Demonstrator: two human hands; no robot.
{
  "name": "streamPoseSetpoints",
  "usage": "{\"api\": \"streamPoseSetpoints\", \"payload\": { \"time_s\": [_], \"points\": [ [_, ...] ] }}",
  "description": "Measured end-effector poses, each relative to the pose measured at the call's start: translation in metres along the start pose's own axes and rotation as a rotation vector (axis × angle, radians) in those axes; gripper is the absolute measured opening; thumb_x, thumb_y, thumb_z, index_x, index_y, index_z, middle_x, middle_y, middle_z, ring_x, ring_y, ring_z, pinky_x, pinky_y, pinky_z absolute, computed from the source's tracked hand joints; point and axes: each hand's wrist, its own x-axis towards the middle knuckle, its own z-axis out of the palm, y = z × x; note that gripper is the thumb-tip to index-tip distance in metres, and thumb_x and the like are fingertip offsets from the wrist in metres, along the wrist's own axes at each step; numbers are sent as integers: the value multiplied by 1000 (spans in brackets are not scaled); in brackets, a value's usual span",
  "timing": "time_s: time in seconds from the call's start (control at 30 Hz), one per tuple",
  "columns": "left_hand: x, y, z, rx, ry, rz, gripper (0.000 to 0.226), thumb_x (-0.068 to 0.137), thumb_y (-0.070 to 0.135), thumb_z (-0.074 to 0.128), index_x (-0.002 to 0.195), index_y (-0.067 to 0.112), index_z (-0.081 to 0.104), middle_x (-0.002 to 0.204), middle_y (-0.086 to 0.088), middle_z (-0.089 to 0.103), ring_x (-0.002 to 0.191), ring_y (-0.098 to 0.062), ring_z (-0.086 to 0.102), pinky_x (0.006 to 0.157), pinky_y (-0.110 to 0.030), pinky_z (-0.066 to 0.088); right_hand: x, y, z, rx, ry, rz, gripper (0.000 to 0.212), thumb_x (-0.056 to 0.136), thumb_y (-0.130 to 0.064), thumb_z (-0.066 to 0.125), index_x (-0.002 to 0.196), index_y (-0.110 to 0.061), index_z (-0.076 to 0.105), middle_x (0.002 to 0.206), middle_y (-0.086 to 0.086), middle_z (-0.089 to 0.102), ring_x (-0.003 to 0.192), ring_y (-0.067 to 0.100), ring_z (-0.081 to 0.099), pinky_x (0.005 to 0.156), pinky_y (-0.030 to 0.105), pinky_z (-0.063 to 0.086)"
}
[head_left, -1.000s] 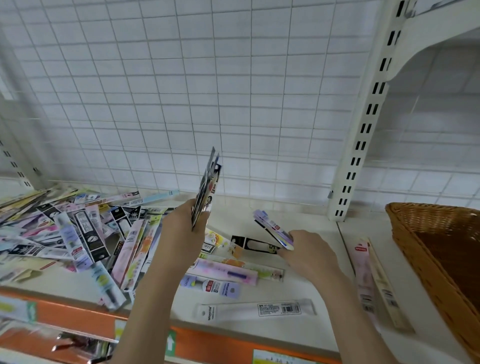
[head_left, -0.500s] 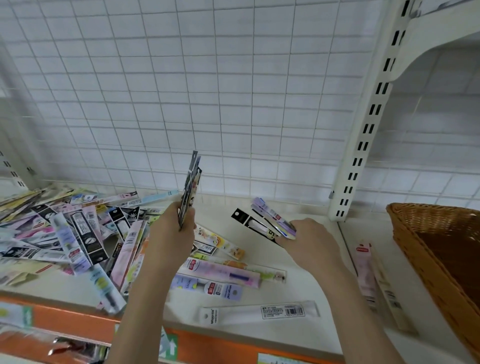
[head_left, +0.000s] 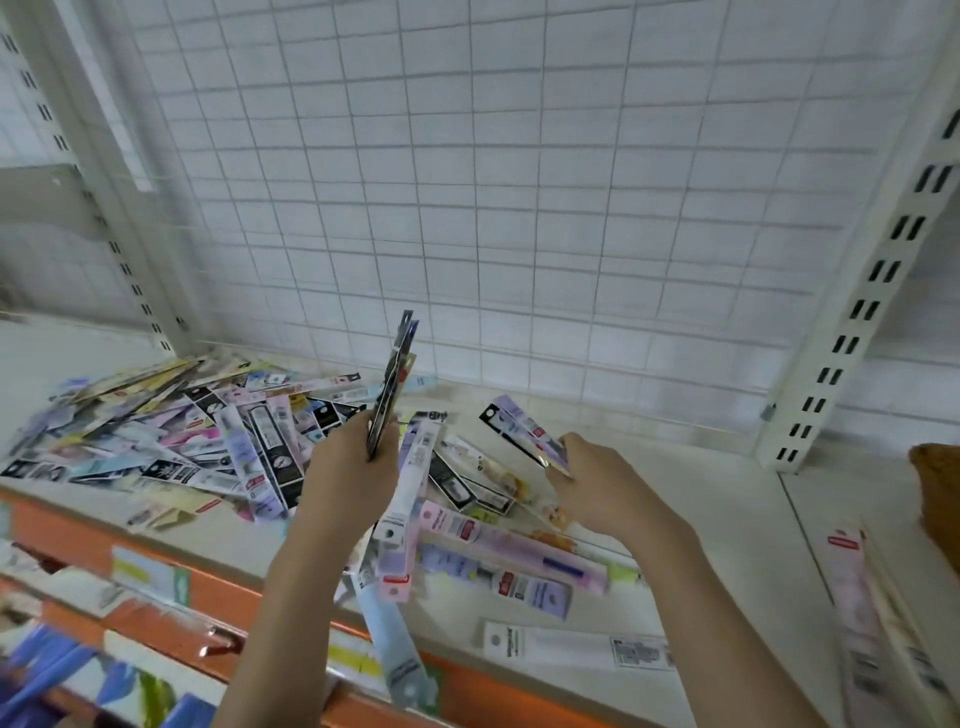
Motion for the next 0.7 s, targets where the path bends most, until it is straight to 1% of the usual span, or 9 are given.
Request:
{"api": "streamPoseSetpoints", "payload": {
  "time_s": [0.1,0.17,0.27,0.33,0.4,0.5,0.57,0.63,0.7],
  "points": [
    [3,-10,-10,78,-9,-17,34,98,23,40,66,10,40,55,-10,45,52,-31,49,50,-30,31,14,-14,5,38,-7,13,37,88,-52,53,82,-18,39,72,-3,46,59,15,46,51,28,33],
    [4,-15,-16,106,-16,-37,33,98,21,41,67,8,39,54,-9,43,49,-24,39,49,-28,29,24,-20,12,-5,-15,36,37,86,-54,56,78,-21,42,72,-5,49,62,15,50,50,27,34],
    [6,-20,-21,142,-5,-78,36,96,23,45,64,9,37,49,-3,36,45,-18,33,46,-26,23,37,-25,27,-55,-1,63,34,86,-52,55,88,-18,50,82,-1,55,75,21,55,53,27,36],
    [8,-23,-23,136,10,-119,33,94,25,48,66,8,41,51,-4,39,47,-19,36,46,-26,26,42,-26,34,-55,8,76,36,86,-54,55,91,-18,54,89,2,58,76,22,54,55,27,38],
    [10,-24,-22,157,9,-134,32,94,26,49,68,7,45,52,-3,42,49,-19,39,47,-26,28,44,-26,33,-61,10,85,34,87,-48,56,95,-15,59,89,4,58,75,23,54,57,26,40],
    [12,-23,-14,148,-25,-122,38,93,24,49,60,12,37,50,-3,39,47,-19,36,47,-27,25,40,-19,22,-44,31,121,17,87,-34,56,85,-17,55,72,-1,51,73,24,53,49,23,33],
    [13,-20,-5,122,-52,-119,39,93,23,50,59,13,36,49,-3,39,47,-20,35,47,-27,25,34,-12,12,-44,71,150,16,86,-32,57,76,-20,52,66,-3,48,71,25,53,47,22,30],
    [15,-18,5,129,-58,-129,39,92,24,52,58,13,38,50,-3,42,48,-19,38,47,-27,27,27,-6,0,-28,115,153,15,85,-32,56,75,-23,51,71,0,54,73,26,55,51,25,35],
    [18,-16,13,166,-56,-155,37,90,26,54,58,12,43,54,-6,52,53,-23,49,50,-27,37,18,-1,-12,7,152,145,7,86,-29,55,83,-23,55,77,1,60,77,27,60,59,28,43]
  ]
}}
